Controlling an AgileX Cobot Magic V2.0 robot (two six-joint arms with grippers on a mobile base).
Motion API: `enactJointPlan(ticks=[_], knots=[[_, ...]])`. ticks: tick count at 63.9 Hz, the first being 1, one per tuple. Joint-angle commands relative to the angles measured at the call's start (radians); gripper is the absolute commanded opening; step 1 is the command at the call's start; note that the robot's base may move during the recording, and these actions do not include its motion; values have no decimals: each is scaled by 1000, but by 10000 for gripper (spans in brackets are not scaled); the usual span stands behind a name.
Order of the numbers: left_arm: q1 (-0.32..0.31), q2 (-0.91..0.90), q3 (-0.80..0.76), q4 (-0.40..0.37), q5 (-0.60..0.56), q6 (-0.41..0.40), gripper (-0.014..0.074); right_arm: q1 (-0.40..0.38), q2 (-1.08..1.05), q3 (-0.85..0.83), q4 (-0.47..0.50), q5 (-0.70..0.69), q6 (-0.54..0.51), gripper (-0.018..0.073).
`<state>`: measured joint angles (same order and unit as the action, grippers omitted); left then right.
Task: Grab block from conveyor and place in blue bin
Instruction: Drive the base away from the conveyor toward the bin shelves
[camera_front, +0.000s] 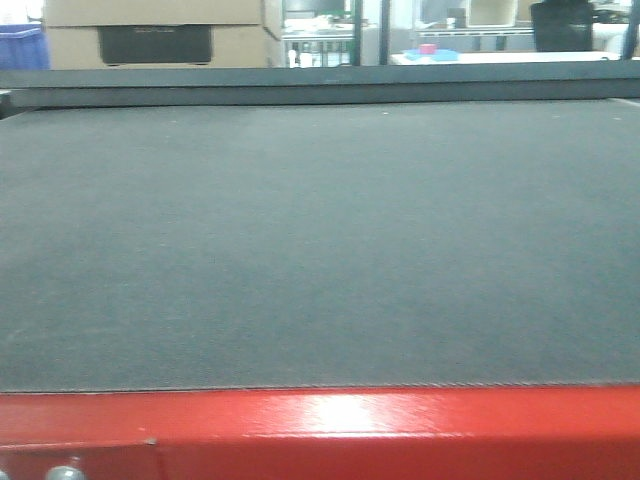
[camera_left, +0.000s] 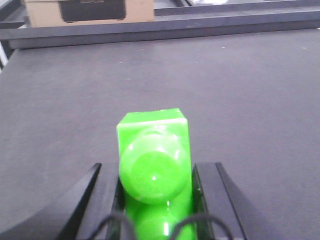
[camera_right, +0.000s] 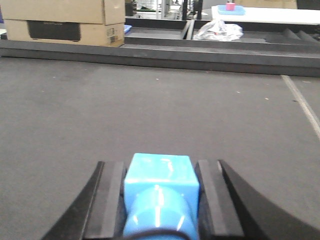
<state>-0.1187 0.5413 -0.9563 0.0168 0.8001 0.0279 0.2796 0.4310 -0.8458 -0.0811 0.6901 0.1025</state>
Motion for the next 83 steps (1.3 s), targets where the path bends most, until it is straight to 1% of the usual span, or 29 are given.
enactJointPlan(ticks=[1,83], knots=[[-7,-6,-6,-4,-26,-7,-111,-5,-4,-1,-13,-20,-4,-163],[-7,-6,-6,-4,-26,-7,-111,-5,-4,-1,-13,-27,-4,-163]])
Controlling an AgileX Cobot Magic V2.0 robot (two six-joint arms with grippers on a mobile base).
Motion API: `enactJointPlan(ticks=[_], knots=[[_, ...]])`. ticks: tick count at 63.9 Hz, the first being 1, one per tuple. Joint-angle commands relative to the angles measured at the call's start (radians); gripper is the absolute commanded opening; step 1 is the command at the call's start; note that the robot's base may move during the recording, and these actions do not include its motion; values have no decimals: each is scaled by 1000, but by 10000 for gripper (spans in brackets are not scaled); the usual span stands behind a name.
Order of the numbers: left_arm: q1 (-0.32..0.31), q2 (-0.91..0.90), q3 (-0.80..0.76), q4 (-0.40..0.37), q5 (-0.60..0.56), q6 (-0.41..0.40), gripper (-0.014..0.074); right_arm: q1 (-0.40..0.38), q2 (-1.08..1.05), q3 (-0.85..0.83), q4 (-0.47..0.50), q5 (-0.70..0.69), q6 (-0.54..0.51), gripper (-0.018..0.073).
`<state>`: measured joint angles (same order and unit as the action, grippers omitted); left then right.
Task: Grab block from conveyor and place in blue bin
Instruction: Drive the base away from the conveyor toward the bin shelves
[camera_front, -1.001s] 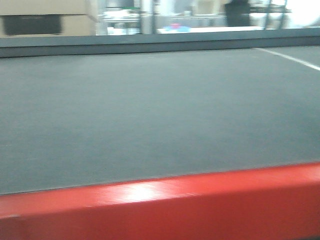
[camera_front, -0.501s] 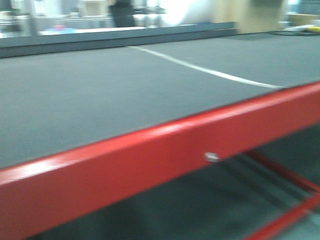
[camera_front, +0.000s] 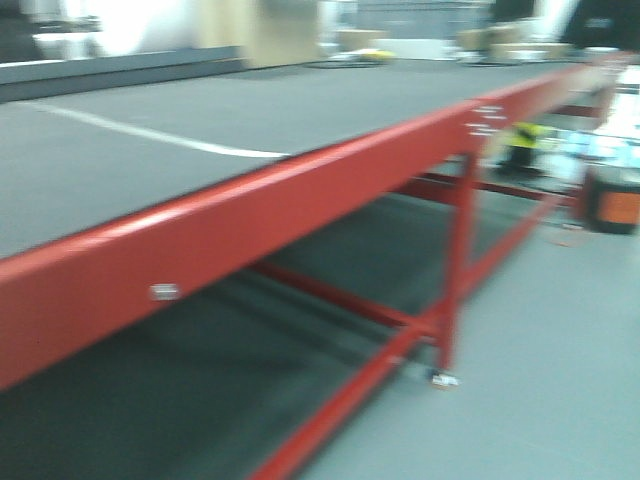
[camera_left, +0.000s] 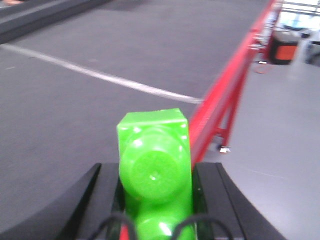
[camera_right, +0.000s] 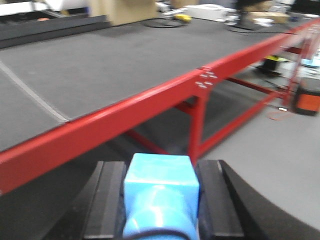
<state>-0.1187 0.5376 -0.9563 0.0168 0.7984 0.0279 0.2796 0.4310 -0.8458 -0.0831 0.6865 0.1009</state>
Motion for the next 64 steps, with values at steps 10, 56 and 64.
enactJointPlan(ticks=[10,56,64], knots=[[-7,-2,-6,-4,-24,-7,-111,-5,-4,-1,-11,-23,-3,-163],[-7,-2,-6,-4,-24,-7,-111,-5,-4,-1,-11,-23,-3,-163],[-7,-2,-6,-4,-24,-7,-111,-5,-4,-1,-11,-23,-3,-163]])
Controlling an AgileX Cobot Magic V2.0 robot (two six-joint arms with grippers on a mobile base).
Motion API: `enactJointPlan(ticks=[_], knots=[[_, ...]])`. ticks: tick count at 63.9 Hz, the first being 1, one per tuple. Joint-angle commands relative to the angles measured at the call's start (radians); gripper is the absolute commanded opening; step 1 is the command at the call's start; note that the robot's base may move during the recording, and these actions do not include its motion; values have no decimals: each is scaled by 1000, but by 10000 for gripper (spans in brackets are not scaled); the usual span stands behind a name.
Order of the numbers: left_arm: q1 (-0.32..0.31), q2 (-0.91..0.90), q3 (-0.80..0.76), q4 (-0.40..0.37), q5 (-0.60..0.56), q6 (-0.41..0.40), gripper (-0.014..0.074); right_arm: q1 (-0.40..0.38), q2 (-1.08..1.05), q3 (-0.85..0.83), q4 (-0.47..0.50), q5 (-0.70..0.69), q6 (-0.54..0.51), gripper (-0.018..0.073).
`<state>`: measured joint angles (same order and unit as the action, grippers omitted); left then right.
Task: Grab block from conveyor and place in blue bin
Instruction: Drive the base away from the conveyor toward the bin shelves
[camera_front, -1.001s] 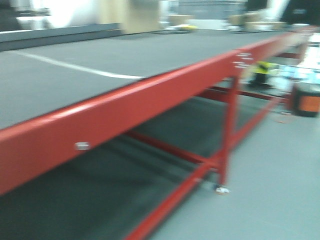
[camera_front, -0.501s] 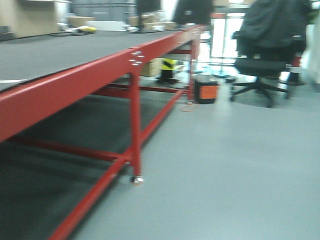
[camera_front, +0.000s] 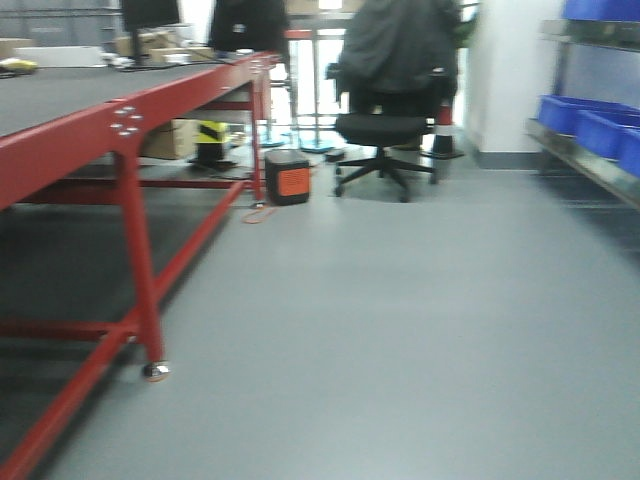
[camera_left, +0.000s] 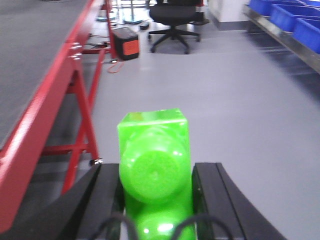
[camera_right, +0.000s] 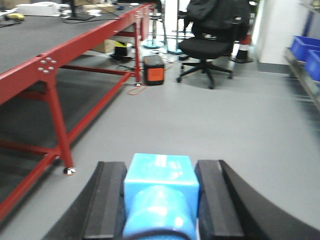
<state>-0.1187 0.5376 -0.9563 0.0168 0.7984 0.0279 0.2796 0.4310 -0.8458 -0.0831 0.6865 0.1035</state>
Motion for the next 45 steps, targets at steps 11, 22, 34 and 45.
enactJointPlan(ticks=[11,22,34,45], knots=[[-7,-2,-6,-4,-24,-7,-111,-5,-4,-1,-11,-23,-5,-163],[-7,-2,-6,-4,-24,-7,-111,-5,-4,-1,-11,-23,-5,-163],[-7,-2,-6,-4,-24,-7,-111,-5,-4,-1,-11,-23,-5,-163],[-7,-2,-6,-4,-24,-7,-111,-5,-4,-1,-11,-23,-5,-163]])
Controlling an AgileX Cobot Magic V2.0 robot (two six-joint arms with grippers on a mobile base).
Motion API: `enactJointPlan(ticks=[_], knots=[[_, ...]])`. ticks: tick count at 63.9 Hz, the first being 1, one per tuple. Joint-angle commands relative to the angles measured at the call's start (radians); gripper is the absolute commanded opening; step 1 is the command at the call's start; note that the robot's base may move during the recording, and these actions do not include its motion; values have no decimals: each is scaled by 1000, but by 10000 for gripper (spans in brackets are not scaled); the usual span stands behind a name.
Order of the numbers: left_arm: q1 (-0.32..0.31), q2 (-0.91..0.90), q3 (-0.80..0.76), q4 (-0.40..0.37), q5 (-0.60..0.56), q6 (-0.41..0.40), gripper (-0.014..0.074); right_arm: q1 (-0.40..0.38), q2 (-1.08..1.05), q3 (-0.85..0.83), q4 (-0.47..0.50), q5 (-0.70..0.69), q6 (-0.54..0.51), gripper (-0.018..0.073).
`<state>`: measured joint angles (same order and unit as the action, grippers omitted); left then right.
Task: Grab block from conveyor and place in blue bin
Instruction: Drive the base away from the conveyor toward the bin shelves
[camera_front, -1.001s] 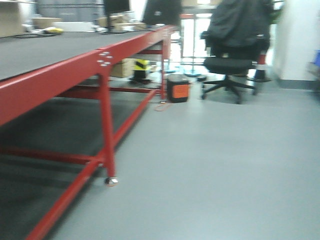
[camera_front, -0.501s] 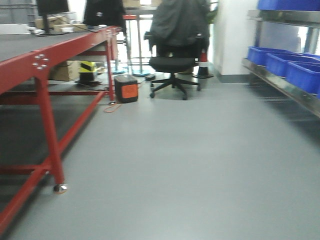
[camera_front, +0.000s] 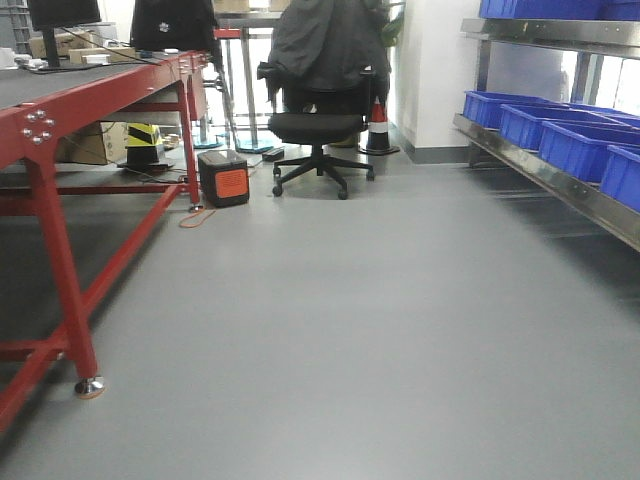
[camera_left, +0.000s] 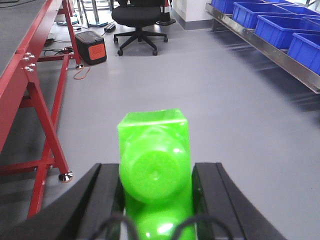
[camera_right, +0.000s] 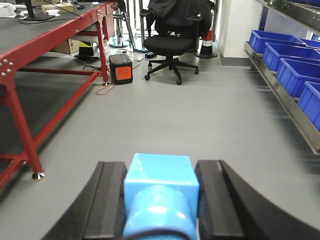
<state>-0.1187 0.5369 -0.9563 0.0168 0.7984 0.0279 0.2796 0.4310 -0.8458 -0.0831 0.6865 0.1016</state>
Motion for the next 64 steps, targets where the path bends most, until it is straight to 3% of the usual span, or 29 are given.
enactJointPlan(ticks=[1,64], knots=[[-7,-2,-6,-4,-24,-7,-111,-5,-4,-1,-11,-23,-3,-163],[-7,-2,-6,-4,-24,-7,-111,-5,-4,-1,-11,-23,-3,-163]])
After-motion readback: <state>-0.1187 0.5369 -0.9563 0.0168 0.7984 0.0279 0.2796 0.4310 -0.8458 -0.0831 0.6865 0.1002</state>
